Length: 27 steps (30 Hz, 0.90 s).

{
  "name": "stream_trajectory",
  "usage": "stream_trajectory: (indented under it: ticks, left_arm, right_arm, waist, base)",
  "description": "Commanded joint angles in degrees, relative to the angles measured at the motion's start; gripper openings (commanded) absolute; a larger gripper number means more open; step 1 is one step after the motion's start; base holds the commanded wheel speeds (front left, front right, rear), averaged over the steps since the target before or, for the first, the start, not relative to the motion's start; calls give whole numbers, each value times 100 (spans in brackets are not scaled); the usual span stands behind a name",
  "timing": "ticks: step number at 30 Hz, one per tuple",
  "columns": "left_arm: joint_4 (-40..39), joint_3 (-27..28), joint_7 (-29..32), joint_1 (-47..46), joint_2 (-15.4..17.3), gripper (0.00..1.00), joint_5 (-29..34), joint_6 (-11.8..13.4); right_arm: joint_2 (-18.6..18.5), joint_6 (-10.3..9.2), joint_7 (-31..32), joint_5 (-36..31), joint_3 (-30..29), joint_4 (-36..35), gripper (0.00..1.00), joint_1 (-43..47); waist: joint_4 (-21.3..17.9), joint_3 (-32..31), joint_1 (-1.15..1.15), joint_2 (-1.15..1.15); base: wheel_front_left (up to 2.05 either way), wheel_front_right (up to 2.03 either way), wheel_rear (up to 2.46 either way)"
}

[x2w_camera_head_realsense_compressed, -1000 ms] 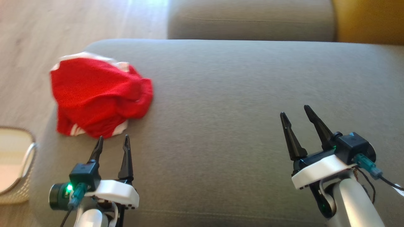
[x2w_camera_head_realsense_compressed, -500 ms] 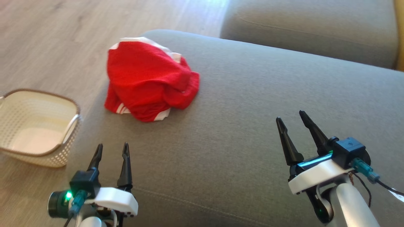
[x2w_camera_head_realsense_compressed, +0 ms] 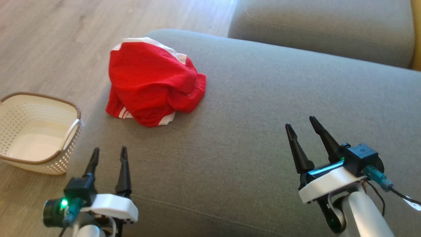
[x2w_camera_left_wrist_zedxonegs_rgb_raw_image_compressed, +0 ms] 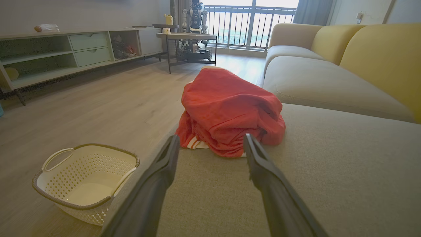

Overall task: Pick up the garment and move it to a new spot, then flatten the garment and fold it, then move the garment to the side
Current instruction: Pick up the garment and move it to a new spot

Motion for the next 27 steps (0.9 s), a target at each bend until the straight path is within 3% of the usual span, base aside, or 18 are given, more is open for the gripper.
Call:
stream_trajectory:
  ticks: [1, 6, 16, 21, 27]
  left_arm:
    - [-211, 268, -71, -193, 18, 100, 7, -20]
    - [-250, 624, -71, -438, 142, 100, -178, -103]
    - [197, 1265, -69, -1668, 803, 100, -514, -487]
    - [1053, 1314, 381, -2790, 1255, 100, -869, -785]
    - [2240, 1106, 1130, -4071, 1676, 100, -1215, -945]
  right_arm:
    - [-40, -1, -54, -23, 131, -207, 100, -215]
    - [-40, -1, -53, -164, 116, -354, 100, -375]
    - [-40, -1, 262, -614, -26, -1098, 100, -728]
    - [-40, -1, 468, -771, -140, -1554, 100, -872]
    - [-40, -1, 638, -921, -107, -1892, 100, -962]
  waist:
    - [-112, 119, 0, 0]
    - [-401, 524, 0, 0]
    - [-910, 1529, 0, 0]
    - [-1032, 1963, 0, 0]
    - [-1140, 2340, 0, 0]
  base:
    - [0, 0, 0]
    - [0, 0, 0]
    - [0, 0, 0]
    - [0, 0, 0]
    - [0, 0, 0]
